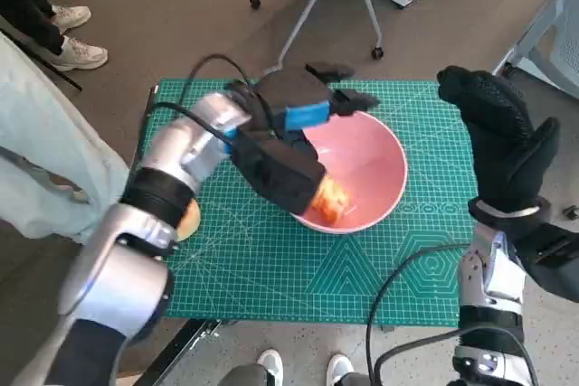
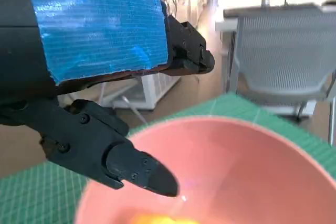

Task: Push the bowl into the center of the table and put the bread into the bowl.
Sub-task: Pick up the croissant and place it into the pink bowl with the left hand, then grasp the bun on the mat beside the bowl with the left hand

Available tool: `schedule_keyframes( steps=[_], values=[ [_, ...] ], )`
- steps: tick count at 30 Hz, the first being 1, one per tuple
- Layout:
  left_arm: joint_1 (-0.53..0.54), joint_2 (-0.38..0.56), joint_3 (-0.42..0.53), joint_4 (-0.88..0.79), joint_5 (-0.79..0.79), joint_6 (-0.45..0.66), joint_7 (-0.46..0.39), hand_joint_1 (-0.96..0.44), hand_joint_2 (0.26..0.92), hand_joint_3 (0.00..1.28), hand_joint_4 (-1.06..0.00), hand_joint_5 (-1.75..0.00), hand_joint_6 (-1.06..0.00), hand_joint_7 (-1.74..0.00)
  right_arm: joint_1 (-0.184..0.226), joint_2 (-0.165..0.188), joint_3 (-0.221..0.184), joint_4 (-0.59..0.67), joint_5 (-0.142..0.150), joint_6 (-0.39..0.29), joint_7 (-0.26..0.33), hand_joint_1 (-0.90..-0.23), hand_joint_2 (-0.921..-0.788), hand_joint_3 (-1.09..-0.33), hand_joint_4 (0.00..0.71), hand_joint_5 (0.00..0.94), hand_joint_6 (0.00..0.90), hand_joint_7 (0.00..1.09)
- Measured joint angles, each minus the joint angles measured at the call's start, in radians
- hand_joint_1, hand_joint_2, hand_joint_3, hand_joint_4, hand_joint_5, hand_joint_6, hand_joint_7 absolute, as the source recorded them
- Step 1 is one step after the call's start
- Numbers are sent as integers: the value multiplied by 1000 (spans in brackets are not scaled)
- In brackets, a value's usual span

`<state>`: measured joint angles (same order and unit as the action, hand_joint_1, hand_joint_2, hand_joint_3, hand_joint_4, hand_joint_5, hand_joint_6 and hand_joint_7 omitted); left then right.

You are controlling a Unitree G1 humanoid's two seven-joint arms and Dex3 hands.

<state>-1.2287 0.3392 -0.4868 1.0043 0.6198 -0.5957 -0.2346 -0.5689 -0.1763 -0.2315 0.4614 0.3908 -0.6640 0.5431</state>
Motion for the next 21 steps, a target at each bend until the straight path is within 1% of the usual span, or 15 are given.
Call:
schedule_keyframes(
  steps=[6, 9, 12, 15, 16, 17, 21],
  values=[
    [45, 73, 64, -125, -72, 1, -89, -838, 916, 28, -58, -6, -249, -15, -5, 1, 0, 3, 2, 0, 5, -671, -921, -809, 172, 1, 187, 219],
    [92, 131, 105, -237, -107, 20, -135, -819, 901, 13, -67, -8, -256, -16, -5, 2, 0, 3, 3, 0, 9, -671, -921, -809, 173, 1, 188, 217],
    [147, 192, 151, -360, -129, 56, -170, -793, 873, 4, -83, -12, -276, -24, -5, 2, 0, 1, 4, 1, 9, -671, -921, -811, 172, 0, 188, 215],
    [197, 241, 190, -463, -150, 96, -198, -786, 865, 2, -89, -11, -283, -24, -5, 2, 1, -3, 5, 2, 10, -671, -921, -811, 172, 0, 188, 214],
    [209, 253, 199, -487, -154, 109, -206, -738, 860, 2, -86, -9, -281, -22, -4, 2, 0, -4, 5, 3, 10, -672, -921, -810, 171, 0, 188, 213],
    [218, 260, 206, -505, -155, 120, -211, -720, 844, 1, -94, -11, -289, -24, -4, 2, 0, -5, 6, 3, 10, -673, -921, -808, 172, 0, 189, 213],
    [319, 329, 282, -651, -203, 183, -256, -695, 819, 0, -103, -11, -292, -22, -7, 11, 6, -11, 6, 5, 12, -673, -921, -805, 173, 1, 191, 211]
  ],
)
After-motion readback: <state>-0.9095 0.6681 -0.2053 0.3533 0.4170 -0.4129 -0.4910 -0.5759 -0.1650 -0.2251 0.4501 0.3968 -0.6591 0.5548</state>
